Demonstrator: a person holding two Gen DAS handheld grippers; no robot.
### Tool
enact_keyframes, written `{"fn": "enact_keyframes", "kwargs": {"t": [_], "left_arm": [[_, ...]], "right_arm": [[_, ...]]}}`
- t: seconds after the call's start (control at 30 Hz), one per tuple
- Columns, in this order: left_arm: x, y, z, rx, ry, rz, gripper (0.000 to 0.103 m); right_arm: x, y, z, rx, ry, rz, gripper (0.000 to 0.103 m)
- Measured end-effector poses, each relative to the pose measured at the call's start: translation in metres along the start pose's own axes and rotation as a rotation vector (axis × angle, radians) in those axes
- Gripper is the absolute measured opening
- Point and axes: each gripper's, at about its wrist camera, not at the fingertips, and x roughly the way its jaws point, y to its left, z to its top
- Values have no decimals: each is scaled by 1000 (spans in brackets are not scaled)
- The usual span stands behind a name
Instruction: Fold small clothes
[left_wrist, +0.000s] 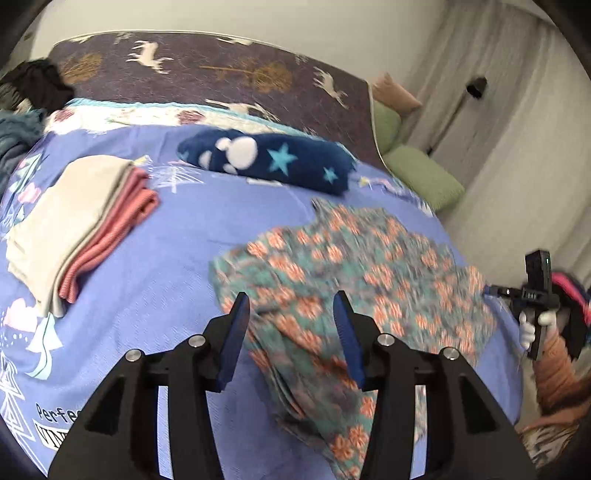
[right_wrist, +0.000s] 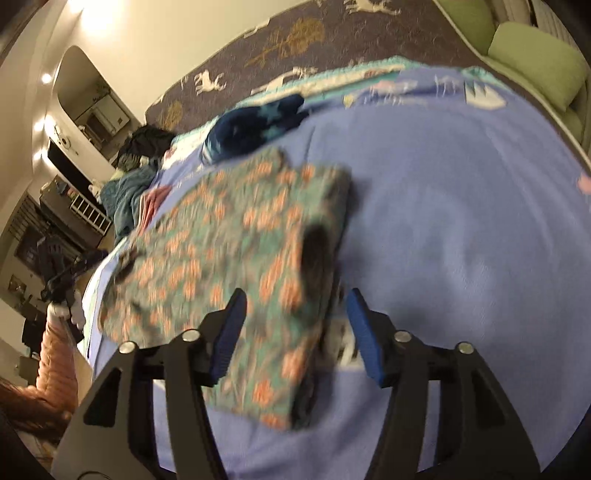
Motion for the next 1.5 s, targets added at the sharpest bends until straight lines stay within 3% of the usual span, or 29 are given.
{"fn": "enact_keyframes", "kwargs": {"t": [0.07,0.17,0.3,0.43,0.47,0.5,0.53,0.57,0.6,0.7,0.83,0.97,1.07,1.13,1.2,1.27,1.37,1.47,1.5], "left_arm": [[8,-11,-3,80,28,37,60],[26,-24,-5,218,107,126,60],[37,-39,-2,405,150,241,60],[48,-44,5,526,200,247,60],[54,-42,7,537,218,243,57],[61,-40,10,524,236,232,42],[65,-38,11,503,253,212,28],[71,-35,13,470,270,186,3],[73,-32,15,447,263,175,2],[61,-30,19,392,189,137,1],[34,-4,36,198,33,127,1],[23,23,37,58,-53,158,0],[24,30,29,17,-43,116,0],[27,27,25,31,-17,101,3],[31,24,22,46,7,93,25],[37,20,21,66,34,76,38],[50,16,20,85,77,69,40],[68,12,20,96,122,80,39],[73,11,20,105,133,92,29]], "right_arm": [[6,-1,-11,26,17,-10,59],[11,-4,-19,67,19,-14,59],[13,-2,-20,86,2,-15,59],[17,3,-14,74,4,-16,58],[20,4,-13,70,20,-18,39],[24,5,-11,72,43,-24,21],[27,3,-8,98,69,-29,12],[27,3,-6,124,69,-24,12],[24,3,-3,141,59,-12,12],[9,-3,6,226,8,87,11],[-3,-18,26,350,-65,231,11],[-3,-29,49,407,-115,189,11],[-2,-28,56,375,-126,147,18],[-4,-18,56,272,-129,50,26],[-3,-12,53,192,-110,-27,32],[0,-13,47,166,-86,-41,39],[7,-15,38,135,-41,-38,55],[20,-12,32,115,4,-56,59],[24,-12,31,113,17,-59,59]]}}
